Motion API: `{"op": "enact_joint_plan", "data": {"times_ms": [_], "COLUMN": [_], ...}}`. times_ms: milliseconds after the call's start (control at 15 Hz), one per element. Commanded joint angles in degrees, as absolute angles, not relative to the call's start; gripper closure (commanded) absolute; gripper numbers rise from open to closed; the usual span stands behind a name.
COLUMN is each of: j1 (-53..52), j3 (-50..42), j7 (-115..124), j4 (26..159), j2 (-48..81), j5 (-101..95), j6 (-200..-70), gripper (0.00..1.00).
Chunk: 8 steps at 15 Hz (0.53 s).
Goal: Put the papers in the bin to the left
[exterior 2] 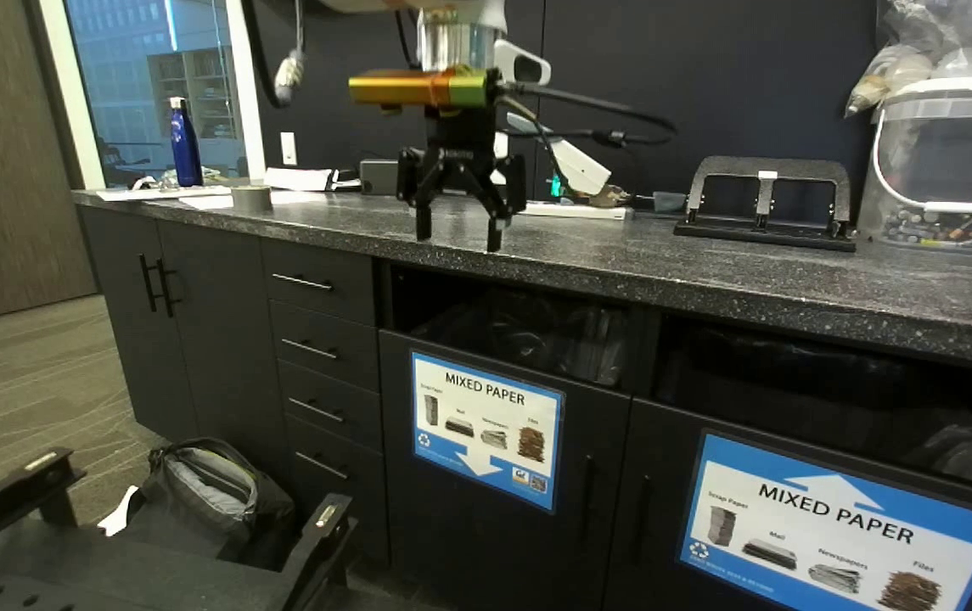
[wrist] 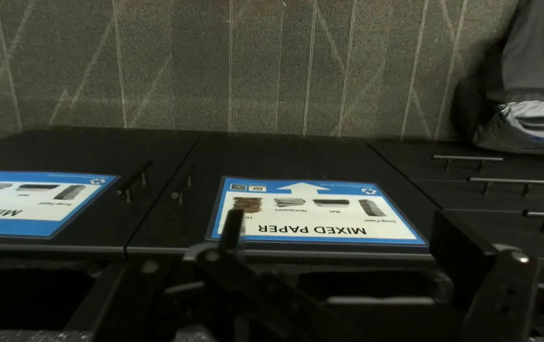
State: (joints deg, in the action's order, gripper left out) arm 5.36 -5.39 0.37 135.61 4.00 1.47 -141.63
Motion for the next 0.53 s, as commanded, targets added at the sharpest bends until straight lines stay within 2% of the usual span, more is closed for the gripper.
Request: {"op": "enact_joint_plan", "data": {"times_ms": [0,200,467], "j1": [5.4,5.3,5.4], "j3": [-5.4,-5.1,-4.4], "j7": [-1.5,-2.3,-1.7], "j4": [135.1,135.2,138.5], "j2": [-8.1,-17.0,-24.6], "j5": [0.1,-0.4,-1.5], "j6": [-127.9,-118.6,-114.1], "gripper": [0.0,0.0,0.0]}}
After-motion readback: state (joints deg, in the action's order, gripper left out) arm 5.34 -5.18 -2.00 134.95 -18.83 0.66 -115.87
